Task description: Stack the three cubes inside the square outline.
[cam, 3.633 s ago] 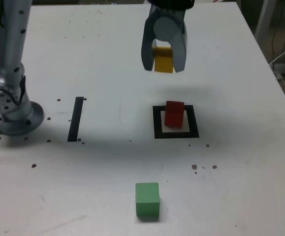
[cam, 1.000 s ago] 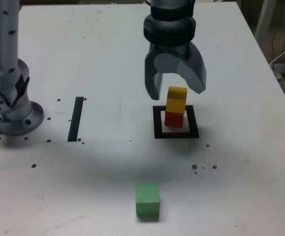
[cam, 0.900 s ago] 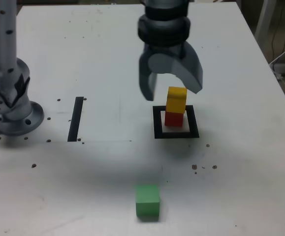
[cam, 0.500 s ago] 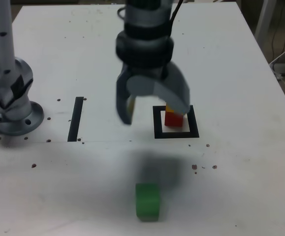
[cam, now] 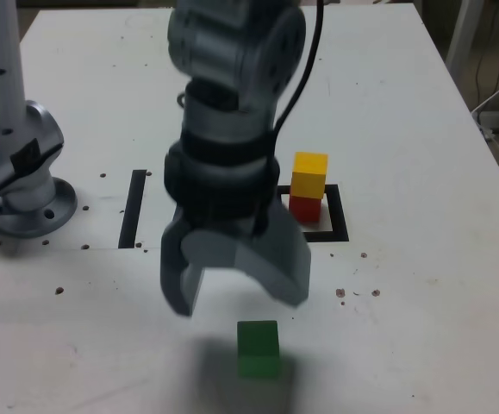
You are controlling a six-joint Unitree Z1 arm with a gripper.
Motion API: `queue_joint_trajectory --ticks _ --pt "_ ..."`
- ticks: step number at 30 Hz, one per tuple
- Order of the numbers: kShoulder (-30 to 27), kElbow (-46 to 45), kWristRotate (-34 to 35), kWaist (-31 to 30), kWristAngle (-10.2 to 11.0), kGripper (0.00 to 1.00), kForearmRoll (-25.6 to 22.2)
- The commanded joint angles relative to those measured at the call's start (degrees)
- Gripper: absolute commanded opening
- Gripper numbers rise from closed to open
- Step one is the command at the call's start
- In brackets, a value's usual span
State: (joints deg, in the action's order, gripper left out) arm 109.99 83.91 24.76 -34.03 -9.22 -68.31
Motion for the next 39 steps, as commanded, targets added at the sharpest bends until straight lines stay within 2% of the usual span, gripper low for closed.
queue_joint_trajectory --ticks 1,24,34,39 --pt "0.78 -0.20 0.16 -0.60 -0.67 0.99 0.78" --pt "8.89 -0.65 -3.04 -1.51 -5.12 0.95 7.70" --pt "10.55 -0.50 -4.85 -0.70 -6.76 0.83 8.06" --pt "10.63 -0.37 -5.07 -0.68 -6.78 0.67 8.47"
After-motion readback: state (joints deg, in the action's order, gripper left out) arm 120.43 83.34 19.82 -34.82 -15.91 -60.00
